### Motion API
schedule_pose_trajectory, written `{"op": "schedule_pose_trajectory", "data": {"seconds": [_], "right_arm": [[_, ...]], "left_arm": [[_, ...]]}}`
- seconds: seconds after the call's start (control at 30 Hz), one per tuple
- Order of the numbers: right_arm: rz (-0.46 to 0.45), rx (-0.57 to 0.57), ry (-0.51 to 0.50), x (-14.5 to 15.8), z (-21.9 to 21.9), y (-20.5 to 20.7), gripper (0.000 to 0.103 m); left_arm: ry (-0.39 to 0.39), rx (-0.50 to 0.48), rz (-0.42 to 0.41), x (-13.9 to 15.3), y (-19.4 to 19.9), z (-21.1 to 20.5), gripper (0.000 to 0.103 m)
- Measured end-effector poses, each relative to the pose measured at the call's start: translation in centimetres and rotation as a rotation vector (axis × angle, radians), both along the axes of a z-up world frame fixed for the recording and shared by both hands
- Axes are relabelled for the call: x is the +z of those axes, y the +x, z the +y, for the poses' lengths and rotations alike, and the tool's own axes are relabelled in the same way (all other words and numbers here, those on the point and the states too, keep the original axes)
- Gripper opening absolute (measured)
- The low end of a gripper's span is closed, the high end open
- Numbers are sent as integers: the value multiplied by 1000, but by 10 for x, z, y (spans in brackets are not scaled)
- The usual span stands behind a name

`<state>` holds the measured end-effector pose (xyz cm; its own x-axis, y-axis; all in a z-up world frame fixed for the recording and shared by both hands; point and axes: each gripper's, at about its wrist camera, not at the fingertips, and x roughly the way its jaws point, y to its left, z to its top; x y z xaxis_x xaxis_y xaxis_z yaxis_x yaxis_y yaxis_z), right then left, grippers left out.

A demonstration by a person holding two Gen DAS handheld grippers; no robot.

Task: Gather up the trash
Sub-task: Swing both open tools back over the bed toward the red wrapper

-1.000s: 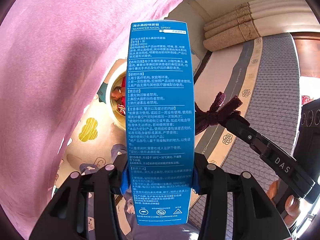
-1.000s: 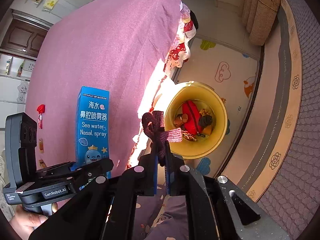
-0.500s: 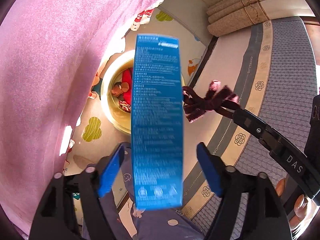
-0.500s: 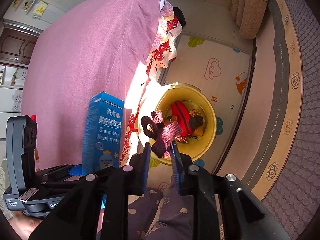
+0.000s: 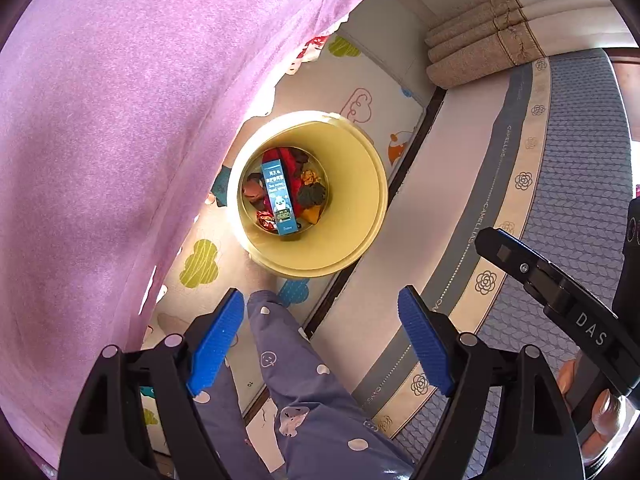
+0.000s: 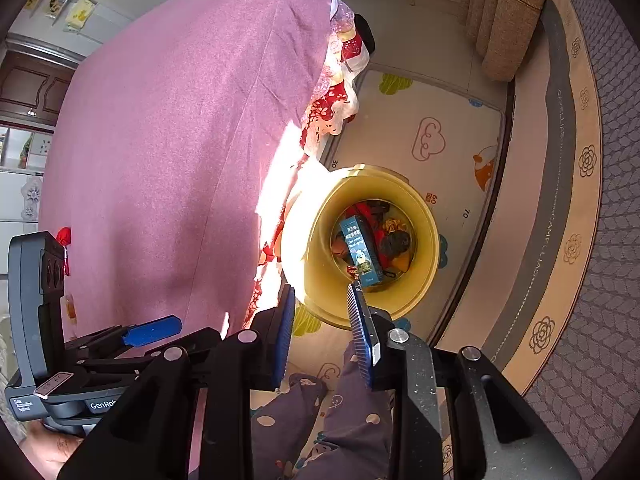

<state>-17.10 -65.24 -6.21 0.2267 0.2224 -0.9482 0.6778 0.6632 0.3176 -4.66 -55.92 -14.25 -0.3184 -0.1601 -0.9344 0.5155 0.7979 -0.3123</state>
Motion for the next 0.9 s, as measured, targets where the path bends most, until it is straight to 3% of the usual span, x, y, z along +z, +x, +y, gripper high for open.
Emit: {"op": "schedule_pose_trajectory", "data": {"seconds": [0.43,0.9], "right_arm": [[-60,144,-40,37,73,56,28],[-141,412,-29,69,247,148,28]], "left_arm": [[-70,136,-81,49,30,85,79],[-79,418,-159,91,74,274,79]]}}
